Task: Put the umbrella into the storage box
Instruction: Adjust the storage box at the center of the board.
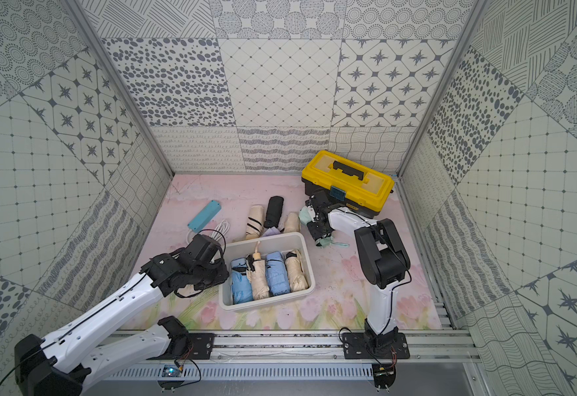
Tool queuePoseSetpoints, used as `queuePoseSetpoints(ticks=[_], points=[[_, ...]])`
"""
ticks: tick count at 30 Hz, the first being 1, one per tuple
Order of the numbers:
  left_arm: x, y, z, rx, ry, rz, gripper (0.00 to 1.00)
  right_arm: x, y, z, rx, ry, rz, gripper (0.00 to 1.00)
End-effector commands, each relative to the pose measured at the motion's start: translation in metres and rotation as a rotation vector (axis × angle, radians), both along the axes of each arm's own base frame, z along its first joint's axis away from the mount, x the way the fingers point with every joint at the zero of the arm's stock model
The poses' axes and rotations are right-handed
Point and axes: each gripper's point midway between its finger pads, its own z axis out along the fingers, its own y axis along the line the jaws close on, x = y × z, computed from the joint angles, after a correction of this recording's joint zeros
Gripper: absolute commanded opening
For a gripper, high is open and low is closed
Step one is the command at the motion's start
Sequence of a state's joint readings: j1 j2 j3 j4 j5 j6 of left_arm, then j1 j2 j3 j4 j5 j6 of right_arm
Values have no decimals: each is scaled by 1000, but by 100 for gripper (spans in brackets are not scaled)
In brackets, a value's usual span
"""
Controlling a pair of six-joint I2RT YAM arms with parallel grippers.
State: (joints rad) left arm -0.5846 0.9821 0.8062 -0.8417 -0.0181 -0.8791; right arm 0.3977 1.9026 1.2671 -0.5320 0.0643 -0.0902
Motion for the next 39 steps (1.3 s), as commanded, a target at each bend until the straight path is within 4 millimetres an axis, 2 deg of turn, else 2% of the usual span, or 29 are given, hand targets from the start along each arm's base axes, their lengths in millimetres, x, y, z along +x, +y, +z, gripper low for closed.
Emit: queuePoseSetpoints(ticks=[1,4,9,16,18,22,24,27,31,34,39], points=[[2,-7,-5,-38,16,10,9,1,-2,39,41,-103,-14,40],[1,-8,-5,-50,21,24,9,-8,-9,58,59,-142,-42,37],[4,-18,-5,-69,11,21,9,-28,-22,104,109,-242,-94,34],[18,-53,2,-142,-33,-14,19,-70,-35,168,187,-370,-79,31],[21,-60,4,-149,-37,-26,31,-84,-34,185,220,-402,-51,30],[25,-67,9,-156,-62,-51,67,-114,-27,220,300,-480,39,28],[26,-65,14,-152,-84,-54,78,-129,-19,234,318,-518,116,26],[26,-58,32,-151,-138,-51,86,-152,-1,245,303,-559,272,24],[28,-50,72,-179,-242,-43,92,-175,30,248,248,-590,510,24],[28,-60,107,-293,-304,-56,98,-182,51,252,215,-613,649,24],[22,-82,155,-616,-305,-39,99,-193,84,256,134,-688,920,24]])
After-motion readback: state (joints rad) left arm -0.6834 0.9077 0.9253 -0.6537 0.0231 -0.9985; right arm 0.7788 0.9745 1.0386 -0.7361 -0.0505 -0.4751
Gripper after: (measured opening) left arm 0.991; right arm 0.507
